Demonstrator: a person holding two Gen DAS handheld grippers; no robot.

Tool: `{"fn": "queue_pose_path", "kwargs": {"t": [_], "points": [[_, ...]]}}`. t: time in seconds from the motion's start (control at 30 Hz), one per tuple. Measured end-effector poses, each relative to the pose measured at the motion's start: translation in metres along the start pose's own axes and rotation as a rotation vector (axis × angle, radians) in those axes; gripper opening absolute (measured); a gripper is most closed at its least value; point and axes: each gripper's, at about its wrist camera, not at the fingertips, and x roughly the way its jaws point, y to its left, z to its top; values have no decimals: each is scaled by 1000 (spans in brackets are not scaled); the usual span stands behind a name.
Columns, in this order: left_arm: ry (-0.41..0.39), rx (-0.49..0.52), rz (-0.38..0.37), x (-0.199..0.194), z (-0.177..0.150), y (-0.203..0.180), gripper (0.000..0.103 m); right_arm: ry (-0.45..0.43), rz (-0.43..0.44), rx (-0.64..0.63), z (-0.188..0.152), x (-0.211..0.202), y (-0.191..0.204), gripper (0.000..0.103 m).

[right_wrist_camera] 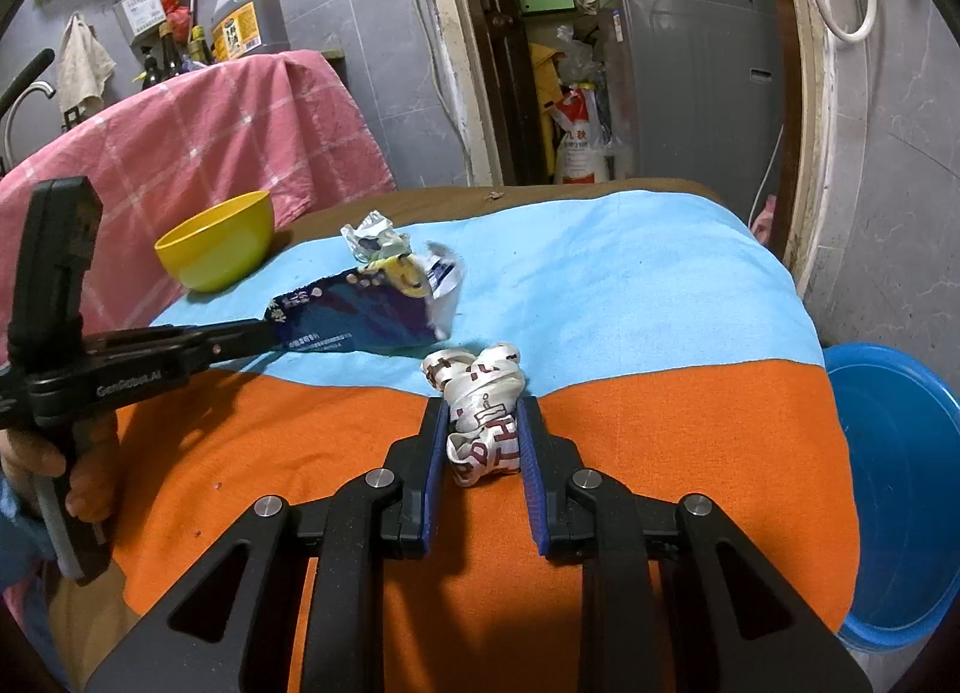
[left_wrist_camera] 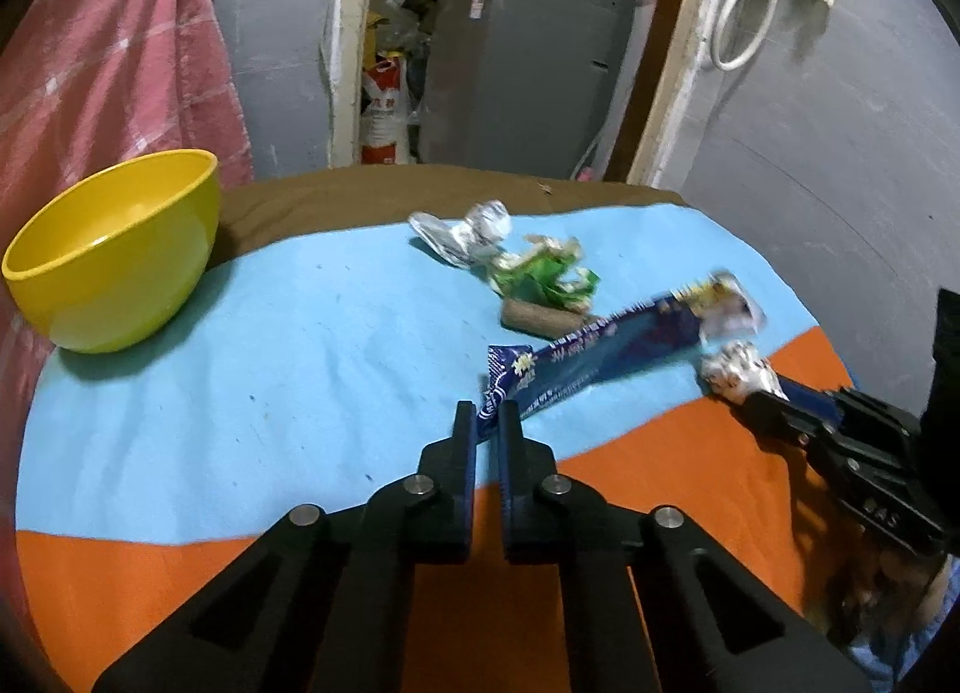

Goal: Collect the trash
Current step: 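Close right tool on white printed wrapper while left tool grasps blue wrapper strip, then lift both held wrappers and carry them over the blue bucket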

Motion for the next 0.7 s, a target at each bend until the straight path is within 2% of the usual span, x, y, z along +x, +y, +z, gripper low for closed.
{"fn": "queue_pose_path", "kwargs": {"t": [0.2, 0.37, 0.6, 0.7], "points": [[-8, 42, -23, -12, -13, -19, 1, -3, -8, -15, -4, 2, 3, 21], [-45, 10, -22, -24, -20, -25, 0, -24, -2, -15, -8, -5, 5, 20], [-131, 2, 2, -51, -27, -35, 0, -109, 2, -19, -8, -25, 5, 19], [-175, 25, 19, -61, -27, -45, 0, -175, -12, -22, -5, -38, 5, 19]]}}
